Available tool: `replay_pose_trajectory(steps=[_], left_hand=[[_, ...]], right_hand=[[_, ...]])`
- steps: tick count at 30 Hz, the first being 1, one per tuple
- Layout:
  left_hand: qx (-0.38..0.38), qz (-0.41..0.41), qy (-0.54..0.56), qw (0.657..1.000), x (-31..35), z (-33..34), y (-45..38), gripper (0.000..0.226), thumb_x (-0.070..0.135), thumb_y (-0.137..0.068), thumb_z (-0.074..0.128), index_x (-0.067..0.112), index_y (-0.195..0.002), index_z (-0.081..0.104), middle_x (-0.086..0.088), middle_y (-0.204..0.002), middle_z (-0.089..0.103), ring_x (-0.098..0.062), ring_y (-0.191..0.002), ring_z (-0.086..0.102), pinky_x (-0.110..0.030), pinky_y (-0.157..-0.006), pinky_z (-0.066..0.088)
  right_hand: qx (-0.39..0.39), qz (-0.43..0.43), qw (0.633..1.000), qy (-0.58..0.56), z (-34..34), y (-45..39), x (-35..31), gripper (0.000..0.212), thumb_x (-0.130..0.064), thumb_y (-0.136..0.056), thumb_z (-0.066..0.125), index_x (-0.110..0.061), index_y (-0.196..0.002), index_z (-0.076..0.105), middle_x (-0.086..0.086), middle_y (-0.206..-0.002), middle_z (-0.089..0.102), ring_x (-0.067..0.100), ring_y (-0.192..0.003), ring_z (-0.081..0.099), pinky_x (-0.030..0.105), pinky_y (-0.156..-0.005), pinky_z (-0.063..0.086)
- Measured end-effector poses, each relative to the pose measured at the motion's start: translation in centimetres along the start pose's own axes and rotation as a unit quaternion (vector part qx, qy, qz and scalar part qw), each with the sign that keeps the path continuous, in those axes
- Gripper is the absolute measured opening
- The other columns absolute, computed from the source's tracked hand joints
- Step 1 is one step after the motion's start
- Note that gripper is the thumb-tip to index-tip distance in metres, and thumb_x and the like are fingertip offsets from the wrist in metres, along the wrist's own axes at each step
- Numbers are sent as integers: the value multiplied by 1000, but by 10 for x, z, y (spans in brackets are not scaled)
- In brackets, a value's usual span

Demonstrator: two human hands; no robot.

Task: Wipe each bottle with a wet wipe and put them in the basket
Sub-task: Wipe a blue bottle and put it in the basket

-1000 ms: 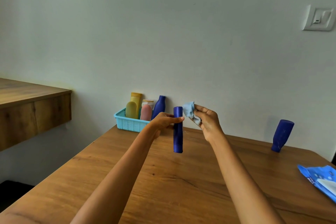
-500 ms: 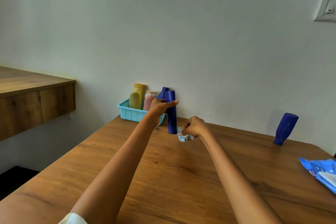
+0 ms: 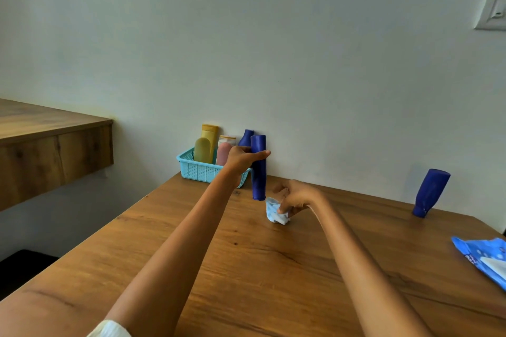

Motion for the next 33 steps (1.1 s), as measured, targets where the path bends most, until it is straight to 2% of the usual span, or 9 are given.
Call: replay_pose_trajectory(steps=[3, 6, 9, 13, 16, 20, 23, 26, 33], left_hand=[[-25, -6, -5, 1000, -1, 6, 1, 37, 31, -77, 76, 6, -99, 59, 1, -81, 60, -10, -78, 57, -16, -62, 44], [-31, -10, -3, 999, -2, 7, 1, 41, 31, -77, 76, 5, -104, 59, 0, -84, 60, -9, -78, 57, -16, -60, 43], [-31, -9, 4, 999, -3, 6, 0, 35, 31, -77, 75, 8, -98, 60, 1, -83, 60, -8, -76, 56, -15, -60, 43], [-38, -2, 6, 999, -2, 6, 2, 28, 32, -78, 75, 11, -88, 59, 0, -81, 60, -8, -76, 57, -15, -60, 43], [-42, 6, 28, 999, 1, 6, 3, 23, 33, -78, 75, 17, -80, 58, 0, -82, 60, -10, -79, 58, -17, -63, 45], [-65, 15, 84, 994, 9, 6, 7, 18, 37, -81, 71, 28, -85, 56, 4, -87, 62, -7, -78, 60, -21, -66, 44], [-96, 19, 136, 986, 17, 5, 9, 28, 36, -84, 68, 17, -103, 62, 1, -92, 66, -13, -83, 64, -27, -80, 45], [-120, 28, 139, 983, 29, -3, 10, 47, 34, -87, 63, 9, -126, 56, -9, -112, 66, -25, -106, 62, -39, -99, 44], [-142, 114, 117, 976, 69, -56, -3, 34, 29, -99, 41, 9, -123, 53, -14, -121, 61, -28, -116, 56, -43, -105, 35]], right_hand=[[-28, -2, 999, 22, 8, 0, -2, 55, 7, -76, 67, -8, -126, 52, 14, -118, 56, 22, -87, 62, 32, -76, 57], [-7, -9, 999, 33, 8, -4, -4, 15, 0, -80, 67, -7, -93, 68, 14, -108, 65, 18, -79, 62, 31, -76, 57], [54, -12, 998, 25, -3, -5, -5, 7, -7, -81, 67, -12, -77, 65, 11, -102, 68, 19, -81, 63, 30, -73, 57], [63, -3, 997, 54, -7, -2, -3, 15, -28, -85, 65, -14, -90, 64, -1, -83, 58, 11, -69, 52, 23, -61, 46], [107, -36, 994, -4, -20, 1, -7, 32, -33, -90, 57, -11, -113, 62, 2, -102, 61, 17, -89, 57, 26, -71, 44], [185, -112, 955, -202, -45, 12, -24, 33, -27, -94, 53, -14, -124, 56, 2, -120, 59, 16, -103, 57, 28, -79, 51], [155, -136, 947, -246, -41, 14, -37, 38, -25, -96, 51, -14, -132, 49, 0, -125, 56, 14, -107, 57, 21, -72, 49], [113, -168, 935, -290, -33, 10, -54, 35, -20, -96, 51, -16, -130, 51, 3, -121, 61, 14, -107, 59, 24, -73, 52], [79, -249, 917, -301, -45, -11, -124, 40, -23, -90, 60, -16, -128, 51, 4, -115, 65, 17, -105, 61, 34, -84, 52]])
Point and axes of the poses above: each hand's wrist, its own y-axis away from the middle knuckle, its own z-axis out of the palm, x = y × z, the point moved 8 cm from there along -y, towards the middle knuckle
